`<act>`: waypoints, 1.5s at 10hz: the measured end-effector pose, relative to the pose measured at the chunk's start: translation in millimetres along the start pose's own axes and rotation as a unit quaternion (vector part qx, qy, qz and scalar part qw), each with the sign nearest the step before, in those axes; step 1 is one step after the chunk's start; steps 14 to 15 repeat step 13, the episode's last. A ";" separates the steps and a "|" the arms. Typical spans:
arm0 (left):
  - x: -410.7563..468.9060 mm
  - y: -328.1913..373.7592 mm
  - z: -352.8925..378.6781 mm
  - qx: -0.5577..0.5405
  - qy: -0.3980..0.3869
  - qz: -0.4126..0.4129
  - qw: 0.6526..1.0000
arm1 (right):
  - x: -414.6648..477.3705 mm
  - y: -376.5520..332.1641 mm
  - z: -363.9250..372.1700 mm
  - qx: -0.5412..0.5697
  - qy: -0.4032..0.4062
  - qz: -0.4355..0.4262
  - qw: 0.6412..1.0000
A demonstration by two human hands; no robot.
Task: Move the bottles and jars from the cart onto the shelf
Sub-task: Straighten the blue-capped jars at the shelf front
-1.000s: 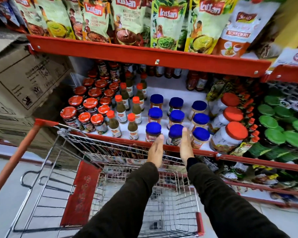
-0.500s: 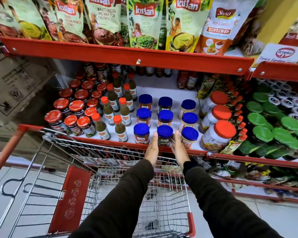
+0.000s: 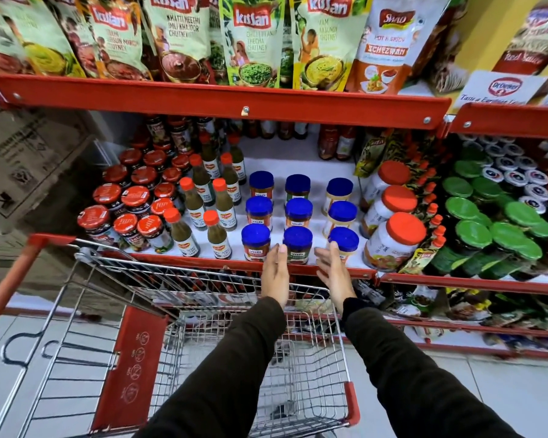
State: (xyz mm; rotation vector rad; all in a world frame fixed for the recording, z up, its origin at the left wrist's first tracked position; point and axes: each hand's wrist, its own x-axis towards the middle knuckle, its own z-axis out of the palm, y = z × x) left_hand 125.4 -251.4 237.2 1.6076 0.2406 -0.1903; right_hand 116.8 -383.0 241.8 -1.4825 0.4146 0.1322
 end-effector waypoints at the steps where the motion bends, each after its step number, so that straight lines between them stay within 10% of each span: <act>1: -11.1 -12.3 9.5 -0.021 0.063 -0.001 0.998 | -6.9 12.1 -19.6 0.048 0.114 -0.011 0.992; 3: -17.6 -4.8 47.6 -0.059 -0.072 -0.013 0.996 | -11.6 12.2 -47.7 0.096 0.168 -0.055 0.980; 8: -46.3 49.7 114.7 -0.043 -0.162 -0.045 0.985 | 19.7 11.0 -43.3 -0.008 -0.016 0.052 0.998; 15: -25.7 21.6 85.3 0.037 -0.078 -0.009 0.996 | -15.5 -17.5 -91.8 -0.055 -0.030 0.006 0.998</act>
